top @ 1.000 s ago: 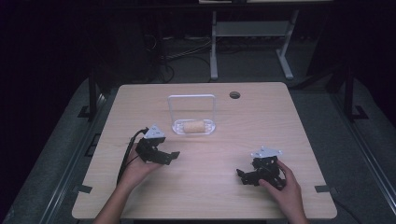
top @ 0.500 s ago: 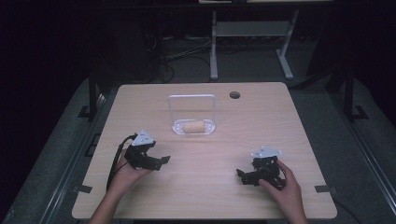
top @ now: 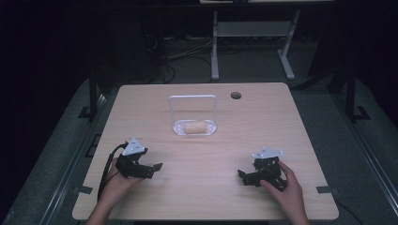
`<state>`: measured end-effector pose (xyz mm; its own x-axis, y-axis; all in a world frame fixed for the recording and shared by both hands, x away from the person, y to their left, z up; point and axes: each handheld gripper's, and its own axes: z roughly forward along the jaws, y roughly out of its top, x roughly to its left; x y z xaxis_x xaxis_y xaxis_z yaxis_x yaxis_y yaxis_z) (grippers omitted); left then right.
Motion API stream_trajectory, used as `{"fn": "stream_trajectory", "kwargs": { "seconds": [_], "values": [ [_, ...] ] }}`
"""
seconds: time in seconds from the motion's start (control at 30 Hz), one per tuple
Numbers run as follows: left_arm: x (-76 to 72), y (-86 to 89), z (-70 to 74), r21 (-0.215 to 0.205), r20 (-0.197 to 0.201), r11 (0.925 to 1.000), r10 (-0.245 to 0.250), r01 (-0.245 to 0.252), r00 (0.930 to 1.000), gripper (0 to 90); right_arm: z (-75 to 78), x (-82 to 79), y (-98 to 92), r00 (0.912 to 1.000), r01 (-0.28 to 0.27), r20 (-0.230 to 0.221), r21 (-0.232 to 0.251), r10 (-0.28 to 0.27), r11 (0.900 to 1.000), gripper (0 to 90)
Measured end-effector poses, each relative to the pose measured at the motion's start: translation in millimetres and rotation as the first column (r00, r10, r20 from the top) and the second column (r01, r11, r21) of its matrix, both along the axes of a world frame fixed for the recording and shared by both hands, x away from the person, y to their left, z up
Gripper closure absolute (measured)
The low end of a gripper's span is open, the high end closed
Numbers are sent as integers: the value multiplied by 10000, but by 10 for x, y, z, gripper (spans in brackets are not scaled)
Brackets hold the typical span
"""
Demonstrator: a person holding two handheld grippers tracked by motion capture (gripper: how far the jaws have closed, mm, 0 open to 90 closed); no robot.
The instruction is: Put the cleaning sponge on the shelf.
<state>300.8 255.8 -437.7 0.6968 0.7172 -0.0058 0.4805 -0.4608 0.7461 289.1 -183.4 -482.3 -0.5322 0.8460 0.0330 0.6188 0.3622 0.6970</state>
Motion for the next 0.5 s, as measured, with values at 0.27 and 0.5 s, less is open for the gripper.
{"fn": "stream_trajectory", "kwargs": {
  "seconds": [0.27, 0.5],
  "values": [
    [-84, 64, -56, 187, -39, 9998, 97, -97, 9999, 130, -1, 1, 0, 10000, -9, 15, 5, 9, 10000, 6],
    [-166, 118, -140, 525, -188, 9983, 255, -245, 9995, 130, -1, 1, -1, 10000, -11, 14, 3, 11, 10000, 6]
  ]
}}
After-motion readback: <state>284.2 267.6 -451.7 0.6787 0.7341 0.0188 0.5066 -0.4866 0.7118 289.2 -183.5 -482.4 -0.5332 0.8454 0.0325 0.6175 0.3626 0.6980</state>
